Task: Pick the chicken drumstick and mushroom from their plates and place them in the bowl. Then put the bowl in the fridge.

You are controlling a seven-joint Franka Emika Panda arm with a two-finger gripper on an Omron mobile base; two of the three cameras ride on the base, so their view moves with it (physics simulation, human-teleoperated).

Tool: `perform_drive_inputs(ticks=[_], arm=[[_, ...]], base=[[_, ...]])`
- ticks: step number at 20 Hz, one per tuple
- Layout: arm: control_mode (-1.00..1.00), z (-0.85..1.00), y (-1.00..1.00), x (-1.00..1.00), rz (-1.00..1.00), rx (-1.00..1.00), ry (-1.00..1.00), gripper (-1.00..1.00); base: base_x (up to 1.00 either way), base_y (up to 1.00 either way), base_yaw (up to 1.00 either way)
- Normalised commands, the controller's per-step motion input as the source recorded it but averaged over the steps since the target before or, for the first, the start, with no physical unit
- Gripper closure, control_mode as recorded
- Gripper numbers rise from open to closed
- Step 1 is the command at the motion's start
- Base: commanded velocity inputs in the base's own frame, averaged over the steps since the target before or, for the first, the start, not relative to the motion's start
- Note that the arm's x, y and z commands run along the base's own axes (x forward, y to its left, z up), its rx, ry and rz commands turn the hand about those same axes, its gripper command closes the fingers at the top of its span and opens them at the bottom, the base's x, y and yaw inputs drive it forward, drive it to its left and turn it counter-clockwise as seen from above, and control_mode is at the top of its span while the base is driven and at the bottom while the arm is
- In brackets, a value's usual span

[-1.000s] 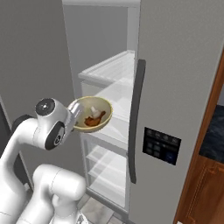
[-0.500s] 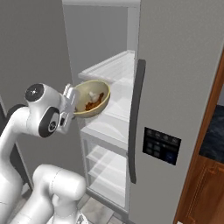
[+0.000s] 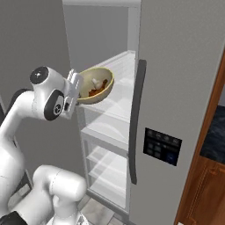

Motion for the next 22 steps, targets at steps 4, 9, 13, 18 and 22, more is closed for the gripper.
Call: perform_drive_inputs(ticks=[4,9,13,18,22], arm=[[-1.0,0.28,-0.04,0.51,0.0,0.04,0.0,1.0],[-1.0,0.19,-0.01,0.6,0.0,0.05,0.0,1.0],[-1.0,0.19,-0.05,0.53,0.0,0.04,0.0,1.0],[-1.0,0.1,-0.07,0.55,0.0,0.03,0.0,1.0],[-1.0,0.0,-0.09,0.6,0.0,0.01,0.0,1.0]], base=[[0.0,0.0,0.0],[0.0,0.0,0.0],[0.0,0.0,0.0],[0.0,0.0,0.0],[0.0,0.0,0.0]])
